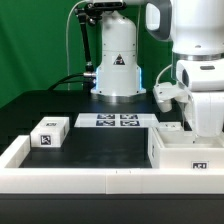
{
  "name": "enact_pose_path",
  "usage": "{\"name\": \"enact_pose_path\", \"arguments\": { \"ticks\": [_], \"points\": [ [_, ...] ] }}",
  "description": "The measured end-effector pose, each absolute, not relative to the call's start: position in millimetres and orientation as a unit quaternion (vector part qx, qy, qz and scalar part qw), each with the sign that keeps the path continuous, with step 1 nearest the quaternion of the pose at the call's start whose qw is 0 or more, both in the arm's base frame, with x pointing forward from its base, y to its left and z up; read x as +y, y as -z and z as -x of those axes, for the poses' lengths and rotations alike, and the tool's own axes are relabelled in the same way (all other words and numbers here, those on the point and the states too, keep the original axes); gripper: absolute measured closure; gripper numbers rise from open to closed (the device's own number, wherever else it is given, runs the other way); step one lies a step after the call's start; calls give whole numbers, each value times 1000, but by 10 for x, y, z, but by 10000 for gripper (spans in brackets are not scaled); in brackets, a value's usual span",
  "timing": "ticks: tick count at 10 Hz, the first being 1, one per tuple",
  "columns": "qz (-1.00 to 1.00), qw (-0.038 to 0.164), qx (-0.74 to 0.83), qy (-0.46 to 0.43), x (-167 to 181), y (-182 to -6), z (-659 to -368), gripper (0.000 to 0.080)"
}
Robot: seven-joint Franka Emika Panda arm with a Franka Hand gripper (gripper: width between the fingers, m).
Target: Assemble cabinet
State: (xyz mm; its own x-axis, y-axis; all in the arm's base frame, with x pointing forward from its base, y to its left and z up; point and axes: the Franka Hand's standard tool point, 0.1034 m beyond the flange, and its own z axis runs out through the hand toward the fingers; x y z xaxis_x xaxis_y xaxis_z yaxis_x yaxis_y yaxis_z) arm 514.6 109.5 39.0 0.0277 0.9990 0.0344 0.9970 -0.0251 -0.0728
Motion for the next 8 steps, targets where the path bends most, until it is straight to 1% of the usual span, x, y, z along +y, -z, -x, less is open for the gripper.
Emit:
{"name": "enact_pose_path", "arguments": {
  "ticks": [2,3,4,5,6,7,8],
  "points": [
    [716,29,-698,-11,1074,-585,-5095,2],
    [719,27,-694,-10,1096,-634,-5072,2],
    [722,23,-691,-9,1136,-720,-4994,2],
    [726,17,-688,-1,1207,-811,-4826,2],
    [726,14,-688,4,1253,-822,-4695,2],
    [729,15,-685,3,1297,-829,-4647,2],
    [728,13,-685,6,1347,-872,-4623,2]
  ]
}}
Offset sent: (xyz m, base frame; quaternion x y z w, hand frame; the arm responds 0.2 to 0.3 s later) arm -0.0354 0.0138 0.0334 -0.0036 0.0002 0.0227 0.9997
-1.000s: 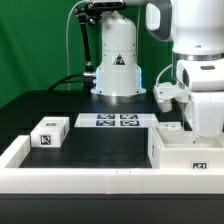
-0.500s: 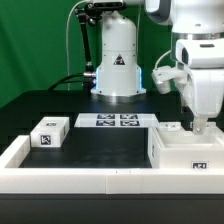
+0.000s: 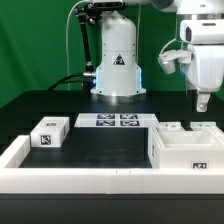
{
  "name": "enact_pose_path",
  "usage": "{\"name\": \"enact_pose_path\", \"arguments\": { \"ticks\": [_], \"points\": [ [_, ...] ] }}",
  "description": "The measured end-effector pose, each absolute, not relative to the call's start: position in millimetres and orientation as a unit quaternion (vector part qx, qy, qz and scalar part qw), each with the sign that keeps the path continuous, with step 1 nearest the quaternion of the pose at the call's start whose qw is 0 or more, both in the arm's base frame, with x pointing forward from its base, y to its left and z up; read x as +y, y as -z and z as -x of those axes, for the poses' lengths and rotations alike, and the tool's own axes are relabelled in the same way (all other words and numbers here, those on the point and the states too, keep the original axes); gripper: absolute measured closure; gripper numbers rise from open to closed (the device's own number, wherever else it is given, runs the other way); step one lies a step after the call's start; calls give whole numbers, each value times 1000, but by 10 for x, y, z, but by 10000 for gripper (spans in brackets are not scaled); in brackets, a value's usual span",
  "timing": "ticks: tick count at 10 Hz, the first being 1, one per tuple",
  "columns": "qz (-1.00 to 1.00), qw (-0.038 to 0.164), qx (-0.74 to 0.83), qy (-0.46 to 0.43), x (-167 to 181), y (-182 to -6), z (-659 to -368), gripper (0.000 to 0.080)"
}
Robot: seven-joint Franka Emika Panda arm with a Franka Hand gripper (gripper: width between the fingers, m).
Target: Assemble cabinet
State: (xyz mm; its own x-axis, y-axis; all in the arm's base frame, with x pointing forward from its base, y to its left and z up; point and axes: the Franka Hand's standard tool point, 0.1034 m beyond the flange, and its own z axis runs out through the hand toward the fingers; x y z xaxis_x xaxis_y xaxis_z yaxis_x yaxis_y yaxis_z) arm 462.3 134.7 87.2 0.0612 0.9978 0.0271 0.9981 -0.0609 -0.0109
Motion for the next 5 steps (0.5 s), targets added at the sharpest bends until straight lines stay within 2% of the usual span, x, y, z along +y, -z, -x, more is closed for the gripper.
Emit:
{"name": "enact_pose_path", "arguments": {
  "ticks": [4,5],
  "points": [
    [731,16,-682,3,1312,-822,-4614,2],
    [730,20,-683,13,1368,-697,-4608,2]
  ]
}}
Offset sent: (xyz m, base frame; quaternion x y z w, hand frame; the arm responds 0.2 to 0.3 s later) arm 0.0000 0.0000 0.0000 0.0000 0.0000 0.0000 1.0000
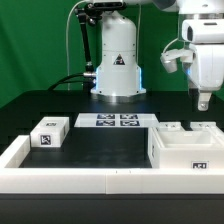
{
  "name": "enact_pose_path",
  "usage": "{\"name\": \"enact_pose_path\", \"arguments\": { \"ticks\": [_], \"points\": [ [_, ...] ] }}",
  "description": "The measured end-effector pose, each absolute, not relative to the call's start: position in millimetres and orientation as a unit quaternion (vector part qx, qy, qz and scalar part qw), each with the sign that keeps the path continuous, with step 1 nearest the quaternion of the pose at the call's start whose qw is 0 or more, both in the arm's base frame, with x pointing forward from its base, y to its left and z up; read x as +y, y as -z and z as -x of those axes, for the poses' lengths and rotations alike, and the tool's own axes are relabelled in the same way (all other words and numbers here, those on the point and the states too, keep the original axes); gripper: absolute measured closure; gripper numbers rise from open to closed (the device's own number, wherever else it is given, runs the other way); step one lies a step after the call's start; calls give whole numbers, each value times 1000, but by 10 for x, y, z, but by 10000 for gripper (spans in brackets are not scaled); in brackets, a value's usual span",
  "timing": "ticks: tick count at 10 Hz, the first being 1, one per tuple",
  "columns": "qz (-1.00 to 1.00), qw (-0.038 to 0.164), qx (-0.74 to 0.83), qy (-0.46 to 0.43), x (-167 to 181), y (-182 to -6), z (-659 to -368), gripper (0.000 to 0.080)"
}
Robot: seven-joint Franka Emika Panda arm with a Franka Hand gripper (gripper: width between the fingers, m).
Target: Assemble cabinet
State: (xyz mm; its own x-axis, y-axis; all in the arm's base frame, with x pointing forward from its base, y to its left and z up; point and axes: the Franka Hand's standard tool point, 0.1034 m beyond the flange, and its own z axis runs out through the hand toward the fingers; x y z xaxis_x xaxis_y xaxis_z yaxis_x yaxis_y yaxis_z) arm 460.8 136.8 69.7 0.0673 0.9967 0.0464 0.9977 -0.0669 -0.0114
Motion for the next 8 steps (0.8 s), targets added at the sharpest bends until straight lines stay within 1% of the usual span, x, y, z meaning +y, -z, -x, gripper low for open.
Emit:
{"name": "enact_pose_path", "arguments": {
  "ticks": [1,2,4,5,8],
  "points": [
    [728,25,-685,22,1487,-590,-4524,2],
    [722,26,-691,27,1553,-549,-4455,2],
    [721,33,-691,34,1675,-402,-4340,2],
    [725,41,-687,36,1723,-265,-4266,2],
    [726,49,-685,34,1739,-131,-4177,2]
  ]
}}
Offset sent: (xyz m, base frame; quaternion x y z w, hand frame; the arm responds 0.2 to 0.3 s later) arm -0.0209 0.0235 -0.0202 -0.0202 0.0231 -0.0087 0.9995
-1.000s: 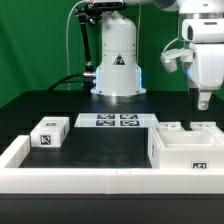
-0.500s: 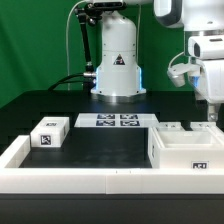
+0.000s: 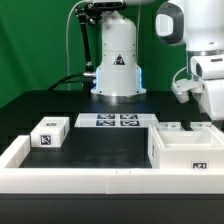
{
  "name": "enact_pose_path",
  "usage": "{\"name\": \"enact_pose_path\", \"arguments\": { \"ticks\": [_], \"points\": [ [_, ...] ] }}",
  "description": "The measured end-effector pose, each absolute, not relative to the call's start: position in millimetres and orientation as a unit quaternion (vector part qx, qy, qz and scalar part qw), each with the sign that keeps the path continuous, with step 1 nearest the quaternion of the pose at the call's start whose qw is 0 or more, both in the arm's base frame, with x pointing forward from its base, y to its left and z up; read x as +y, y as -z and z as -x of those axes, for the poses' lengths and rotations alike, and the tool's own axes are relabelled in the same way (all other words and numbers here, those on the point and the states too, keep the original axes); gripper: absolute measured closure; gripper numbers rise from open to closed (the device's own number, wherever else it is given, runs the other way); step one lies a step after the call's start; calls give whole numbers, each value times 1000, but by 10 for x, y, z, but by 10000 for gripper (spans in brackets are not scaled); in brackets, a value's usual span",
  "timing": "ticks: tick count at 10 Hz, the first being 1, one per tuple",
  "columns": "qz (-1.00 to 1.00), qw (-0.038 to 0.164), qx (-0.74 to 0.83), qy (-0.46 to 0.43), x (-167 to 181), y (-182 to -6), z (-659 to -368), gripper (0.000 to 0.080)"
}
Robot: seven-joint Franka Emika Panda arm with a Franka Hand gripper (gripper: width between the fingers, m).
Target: Assemble cabinet
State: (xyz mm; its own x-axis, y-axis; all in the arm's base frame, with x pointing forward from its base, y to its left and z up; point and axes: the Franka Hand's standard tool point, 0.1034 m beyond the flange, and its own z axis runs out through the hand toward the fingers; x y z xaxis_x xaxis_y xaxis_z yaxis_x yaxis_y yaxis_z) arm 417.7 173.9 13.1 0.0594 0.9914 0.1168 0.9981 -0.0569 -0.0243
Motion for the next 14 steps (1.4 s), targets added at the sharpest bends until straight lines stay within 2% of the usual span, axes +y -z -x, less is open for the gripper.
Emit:
{"name": "enact_pose_path", "arguments": {
  "ticks": [3,5,6,7,9,14],
  "points": [
    [729,49,-682,34,1751,-150,-4206,28],
    [730,49,-681,33,1731,-134,-4197,390],
    [731,50,-680,32,1719,-130,-4199,524],
    [732,51,-679,31,1711,-115,-4190,703],
    [733,50,-678,34,1705,-112,-4203,731],
    [733,50,-678,34,1701,-117,-4208,731]
  ]
}}
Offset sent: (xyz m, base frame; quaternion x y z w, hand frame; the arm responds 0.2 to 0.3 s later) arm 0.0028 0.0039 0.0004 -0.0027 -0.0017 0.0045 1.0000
